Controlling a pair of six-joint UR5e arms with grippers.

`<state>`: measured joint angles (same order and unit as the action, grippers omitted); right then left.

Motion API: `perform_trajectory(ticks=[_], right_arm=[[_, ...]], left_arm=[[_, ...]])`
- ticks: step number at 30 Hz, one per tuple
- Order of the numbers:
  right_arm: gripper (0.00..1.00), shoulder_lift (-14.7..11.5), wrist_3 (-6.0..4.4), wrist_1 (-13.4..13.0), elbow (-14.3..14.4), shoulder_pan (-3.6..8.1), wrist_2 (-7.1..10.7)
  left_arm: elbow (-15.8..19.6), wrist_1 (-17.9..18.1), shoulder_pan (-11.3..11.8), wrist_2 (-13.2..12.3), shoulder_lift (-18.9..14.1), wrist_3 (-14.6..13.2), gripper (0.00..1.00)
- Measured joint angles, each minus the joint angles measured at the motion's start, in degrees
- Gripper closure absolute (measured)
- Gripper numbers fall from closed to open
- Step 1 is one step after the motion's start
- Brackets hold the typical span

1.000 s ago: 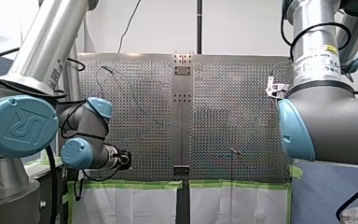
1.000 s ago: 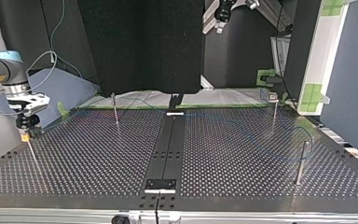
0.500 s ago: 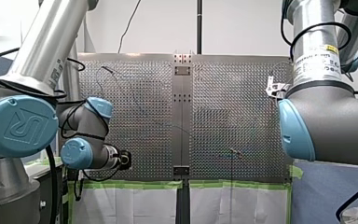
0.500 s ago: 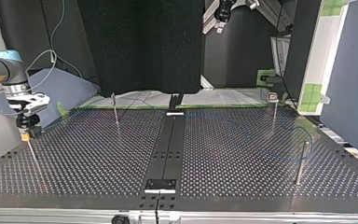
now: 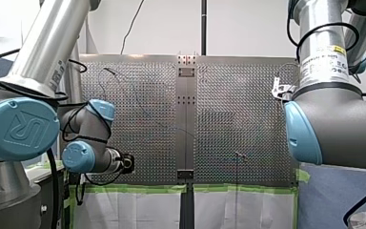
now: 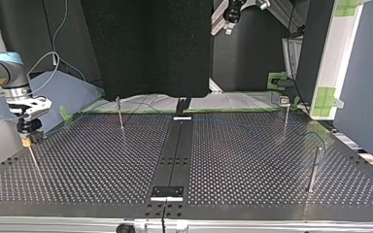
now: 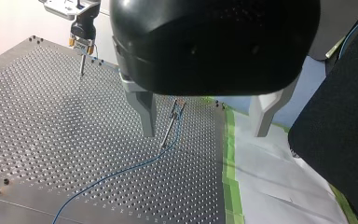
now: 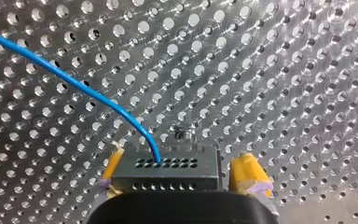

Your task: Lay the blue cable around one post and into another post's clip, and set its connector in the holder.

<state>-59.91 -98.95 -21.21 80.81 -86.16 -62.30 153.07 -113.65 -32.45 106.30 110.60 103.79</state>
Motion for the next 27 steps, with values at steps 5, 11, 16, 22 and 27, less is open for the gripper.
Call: perform_trajectory(ticks=[5, 11, 16, 22, 27], right_arm=[[0.48, 0.0, -0.2, 0.23, 0.01, -0.06, 0.0], [1.0, 0.02, -0.11, 0.32, 0.03, -0.07, -0.04], [1.0, 0.0, -0.02, 0.44, 0.0, -0.08, -0.09], [1.0, -0.04, 0.38, 0.88, -0.04, -0.16, -0.19], [1.0, -0.07, 2.05, 2.66, 0.03, -0.38, -1.22]], left_arm=[[0.0, 0.0, 0.0, 0.0, 0.0, 0.0, 0.0], [-0.01, 0.0, 0.0, 0.0, 0.0, -0.04, 0.0], [0.0, 0.0, 0.01, 0.0, 0.0, -0.08, 0.0], [0.0, 0.0, 0.0, 0.0, 0.0, -0.09, 0.0], [-0.01, 0.0, -0.05, 0.1, 0.0, -0.08, 0.0]])
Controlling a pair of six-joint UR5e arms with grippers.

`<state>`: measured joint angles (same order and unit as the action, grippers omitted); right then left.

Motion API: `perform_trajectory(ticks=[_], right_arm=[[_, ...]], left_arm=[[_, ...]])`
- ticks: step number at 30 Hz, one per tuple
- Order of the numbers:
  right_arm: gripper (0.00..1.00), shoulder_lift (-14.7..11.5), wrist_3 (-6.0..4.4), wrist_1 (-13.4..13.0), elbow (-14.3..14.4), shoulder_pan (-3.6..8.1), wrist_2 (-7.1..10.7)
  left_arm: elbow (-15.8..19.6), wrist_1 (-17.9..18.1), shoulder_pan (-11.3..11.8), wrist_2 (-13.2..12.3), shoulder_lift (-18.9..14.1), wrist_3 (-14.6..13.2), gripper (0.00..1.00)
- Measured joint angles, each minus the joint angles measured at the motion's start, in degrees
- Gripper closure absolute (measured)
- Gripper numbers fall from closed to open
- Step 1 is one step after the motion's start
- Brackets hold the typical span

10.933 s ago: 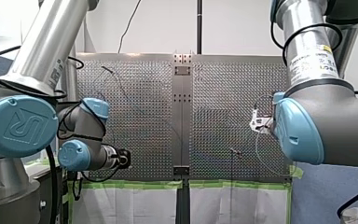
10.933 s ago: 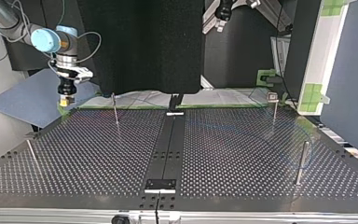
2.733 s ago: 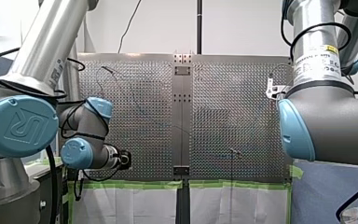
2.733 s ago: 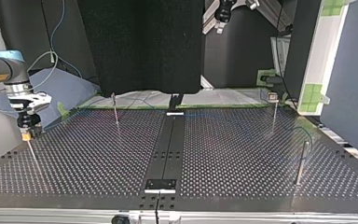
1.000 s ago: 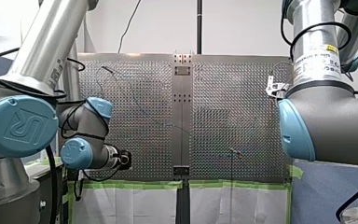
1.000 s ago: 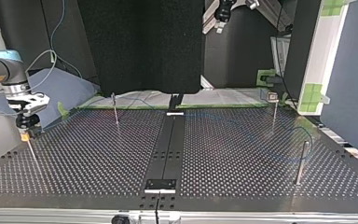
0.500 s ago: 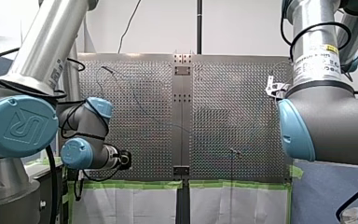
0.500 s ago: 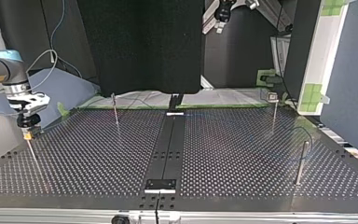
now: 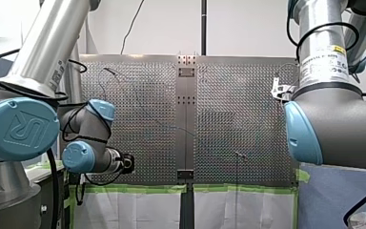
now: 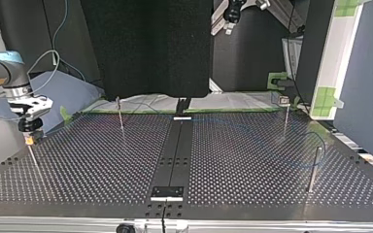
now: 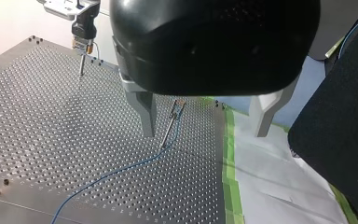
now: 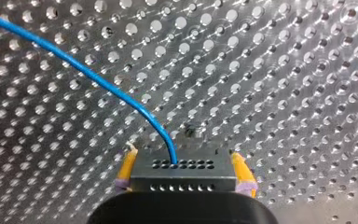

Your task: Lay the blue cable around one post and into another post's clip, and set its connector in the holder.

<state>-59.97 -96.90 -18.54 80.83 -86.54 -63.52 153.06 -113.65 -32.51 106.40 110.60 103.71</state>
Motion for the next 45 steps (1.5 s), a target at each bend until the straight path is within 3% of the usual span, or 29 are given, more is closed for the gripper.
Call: perform_trajectory(ticks=[9, 14, 17, 23, 31, 39, 45], right_arm=[[1.0, -0.06, 4.19, 3.73, 1.09, -0.81, -3.68], [1.0, -0.79, 5.19, 3.94, 1.7, -1.24, -4.25], [1.0, -1.91, 4.96, 3.14, 2.42, -1.41, -4.66], [1.0, -3.52, 3.38, 1.2, 3.04, -1.48, -4.47], [1.0, -3.17, 1.61, -0.29, 3.14, -1.14, -2.1], [1.0, -1.29, 1.25, -0.95, 2.96, -0.16, 1.89], [1.0, -1.18, 1.59, 0.08, 1.82, 0.91, 3.41]], left_arm=[[0.01, 0.0, -0.02, 0.92, 0.0, 0.08, 0.0], [0.02, 0.0, -0.03, 1.0, 0.0, 0.08, 0.0], [0.02, 0.0, -0.03, 1.03, 0.0, 0.08, 0.0], [0.02, 0.0, -0.03, 1.04, 0.0, 0.06, 0.0], [0.02, 0.0, -0.03, 1.03, 0.0, 0.07, 0.0], [0.0, 0.0, -0.03, 0.96, -0.01, 0.08, 0.0], [-0.01, 0.0, 0.03, 0.96, -0.01, 0.08, 0.0]])
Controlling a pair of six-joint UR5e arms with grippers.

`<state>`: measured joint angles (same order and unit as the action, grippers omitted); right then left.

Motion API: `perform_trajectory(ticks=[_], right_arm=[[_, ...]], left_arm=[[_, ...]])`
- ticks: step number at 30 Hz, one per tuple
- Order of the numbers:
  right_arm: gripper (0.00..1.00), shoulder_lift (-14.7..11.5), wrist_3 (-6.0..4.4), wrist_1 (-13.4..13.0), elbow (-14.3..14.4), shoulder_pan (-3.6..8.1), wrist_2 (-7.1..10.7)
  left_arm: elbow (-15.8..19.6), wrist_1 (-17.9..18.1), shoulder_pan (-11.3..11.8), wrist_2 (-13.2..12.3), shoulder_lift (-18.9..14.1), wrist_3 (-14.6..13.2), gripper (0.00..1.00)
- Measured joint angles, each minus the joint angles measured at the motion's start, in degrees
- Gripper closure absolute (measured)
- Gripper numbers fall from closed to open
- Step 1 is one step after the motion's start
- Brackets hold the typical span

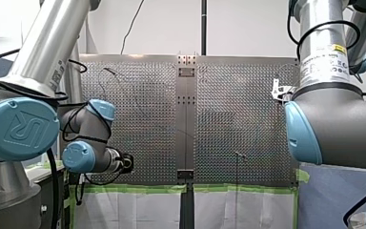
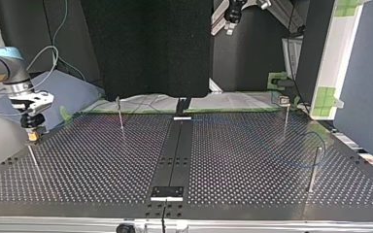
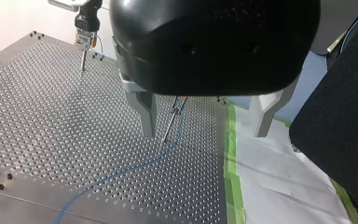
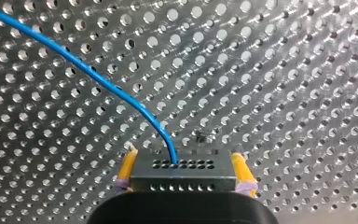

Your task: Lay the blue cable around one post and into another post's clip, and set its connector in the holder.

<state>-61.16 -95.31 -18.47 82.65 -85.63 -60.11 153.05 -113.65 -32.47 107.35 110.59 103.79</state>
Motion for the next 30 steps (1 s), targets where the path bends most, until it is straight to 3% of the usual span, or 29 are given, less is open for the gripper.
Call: perform_trajectory(ticks=[10, 17, 21, 27, 30], right_arm=[[1.0, 0.04, 1.27, 0.8, -0.84, 1.74, 1.86], [1.0, 0.05, 2.02, 0.15, -1.11, 2.51, 4.3], [1.0, 0.06, 3.52, 0.07, -1.31, 2.59, 5.79], [1.0, 0.1, 5.67, -0.14, -1.39, 2.61, 6.32], [1.0, 0.18, 6.09, -0.48, -1.39, 2.62, 6.31]], left_arm=[[-0.04, 0.0, 0.1, 0.0, 0.0, 0.0, 0.0], [-0.06, -0.06, 0.11, 0.0, 0.0, 0.0, 0.0], [-0.06, -0.06, 0.11, 0.0, 0.0, 0.0, 0.0], [-0.22, -0.33, 0.11, 0.0, 0.0, 0.0, 0.0], [-0.3, -0.58, 0.11, 0.0, 0.0, 0.0, 0.0]])
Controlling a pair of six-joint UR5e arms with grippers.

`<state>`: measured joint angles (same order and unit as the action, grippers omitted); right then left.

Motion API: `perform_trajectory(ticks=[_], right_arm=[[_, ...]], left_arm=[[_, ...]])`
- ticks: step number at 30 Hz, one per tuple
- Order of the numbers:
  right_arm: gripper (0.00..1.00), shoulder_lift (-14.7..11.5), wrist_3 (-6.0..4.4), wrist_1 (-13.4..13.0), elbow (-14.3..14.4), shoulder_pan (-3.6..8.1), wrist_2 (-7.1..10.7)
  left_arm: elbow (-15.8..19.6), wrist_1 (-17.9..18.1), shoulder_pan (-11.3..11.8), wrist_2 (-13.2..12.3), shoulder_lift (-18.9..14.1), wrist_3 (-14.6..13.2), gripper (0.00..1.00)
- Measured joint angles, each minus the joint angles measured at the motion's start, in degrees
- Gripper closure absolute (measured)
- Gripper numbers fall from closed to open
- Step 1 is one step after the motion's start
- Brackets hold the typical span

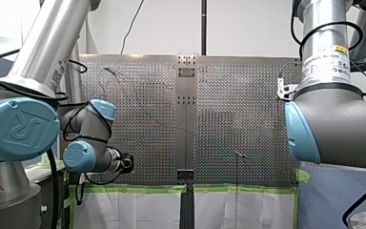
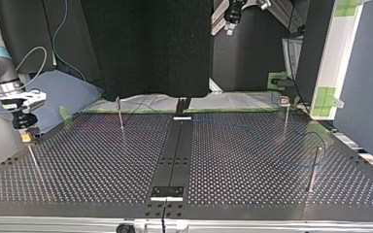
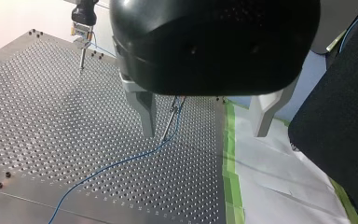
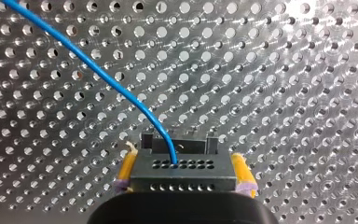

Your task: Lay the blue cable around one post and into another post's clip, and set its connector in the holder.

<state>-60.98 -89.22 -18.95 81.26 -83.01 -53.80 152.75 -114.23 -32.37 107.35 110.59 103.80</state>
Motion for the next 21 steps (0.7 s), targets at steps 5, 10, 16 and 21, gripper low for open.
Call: perform_trajectory(ticks=[5, 10, 16, 21], right_arm=[[1.0, 0.46, -0.08, -0.81, 0.0, -0.03, -0.08], [1.0, 1.23, -0.31, -1.82, 0.01, -0.23, -0.22], [1.0, 1.53, -1.03, -2.83, 0.0, -0.37, -0.49], [1.0, 1.56, -1.58, -3.1, -0.09, -0.61, -1.37]], left_arm=[[-0.34, -0.4, 0.02, 0.0, 0.0, 0.0, 0.0], [-0.77, -0.89, 0.05, 0.0, 0.0, 0.0, 0.0], [-0.88, -0.99, 0.04, 0.0, 0.0, 0.0, 0.0], [-0.89, -1.01, 0.01, 0.0, 0.0, 0.0, 0.0]])
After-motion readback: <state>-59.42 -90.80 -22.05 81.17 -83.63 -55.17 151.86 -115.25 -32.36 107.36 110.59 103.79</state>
